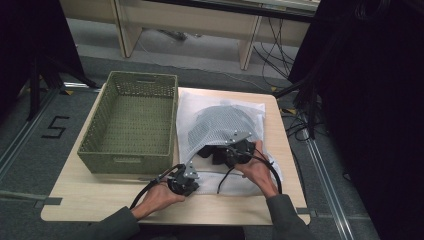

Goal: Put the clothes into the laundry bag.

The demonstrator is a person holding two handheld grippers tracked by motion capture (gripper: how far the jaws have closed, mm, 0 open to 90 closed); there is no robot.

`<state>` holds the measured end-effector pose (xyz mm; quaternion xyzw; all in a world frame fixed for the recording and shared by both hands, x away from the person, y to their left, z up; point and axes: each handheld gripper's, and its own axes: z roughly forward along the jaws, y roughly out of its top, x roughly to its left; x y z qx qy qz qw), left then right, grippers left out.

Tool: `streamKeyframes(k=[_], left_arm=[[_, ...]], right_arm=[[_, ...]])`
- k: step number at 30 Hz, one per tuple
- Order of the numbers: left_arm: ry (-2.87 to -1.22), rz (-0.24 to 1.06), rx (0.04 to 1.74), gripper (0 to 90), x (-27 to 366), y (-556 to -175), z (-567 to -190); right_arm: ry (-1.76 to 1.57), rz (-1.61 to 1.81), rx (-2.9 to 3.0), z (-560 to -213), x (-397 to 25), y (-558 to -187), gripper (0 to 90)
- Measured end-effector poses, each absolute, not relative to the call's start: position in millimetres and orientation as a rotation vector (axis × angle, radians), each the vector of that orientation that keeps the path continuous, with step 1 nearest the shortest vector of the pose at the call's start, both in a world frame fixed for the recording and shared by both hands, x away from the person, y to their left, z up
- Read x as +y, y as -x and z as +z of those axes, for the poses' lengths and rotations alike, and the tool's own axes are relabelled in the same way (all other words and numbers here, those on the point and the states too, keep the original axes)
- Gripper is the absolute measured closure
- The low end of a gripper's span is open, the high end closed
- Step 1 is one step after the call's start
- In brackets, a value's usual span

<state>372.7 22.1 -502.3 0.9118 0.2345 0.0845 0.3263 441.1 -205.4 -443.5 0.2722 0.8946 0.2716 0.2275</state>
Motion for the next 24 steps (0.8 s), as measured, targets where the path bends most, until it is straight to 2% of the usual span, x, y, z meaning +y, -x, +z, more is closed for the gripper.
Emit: streamKeyframes(k=[3, 7, 10, 18, 21, 22, 23, 24], left_arm=[[-2.348, 0.217, 0.659, 88.4, 19.5, -370.9, -504.3], [-2.353, 0.216, 0.652, 88.4, 19.7, -371.1, -504.1], [-2.405, 0.224, 0.592, 88.3, 22.4, -373.8, -501.6], [-2.401, 0.206, 0.609, 88.1, 22.4, -373.8, -501.9], [-2.404, 0.210, 0.589, 87.9, 23.0, -375.4, -501.7], [-2.404, 0.210, 0.589, 87.9, 23.0, -375.4, -501.7], [-2.396, 0.208, 0.594, 87.9, 22.9, -375.4, -502.1], [-2.396, 0.208, 0.594, 87.9, 22.9, -375.4, -502.1]], right_arm=[[-0.690, 0.817, 2.539, -440.7, -208.5, -403.9, 59.1], [-0.631, 0.773, 2.669, -456.3, -210.6, -385.8, 62.4], [-0.511, 0.739, 2.722, -463.8, -211.3, -382.9, 63.4], [-0.374, 0.623, 2.716, -487.5, -203.6, -394.6, 60.4], [-0.338, 0.683, 2.723, -491.5, -196.0, -403.9, 69.7], [-0.338, 0.683, 2.723, -491.5, -196.0, -403.9, 69.7], [-0.345, 0.694, 2.736, -492.4, -193.1, -409.5, 83.7], [-0.345, 0.694, 2.736, -492.4, -193.1, -409.5, 83.7]])
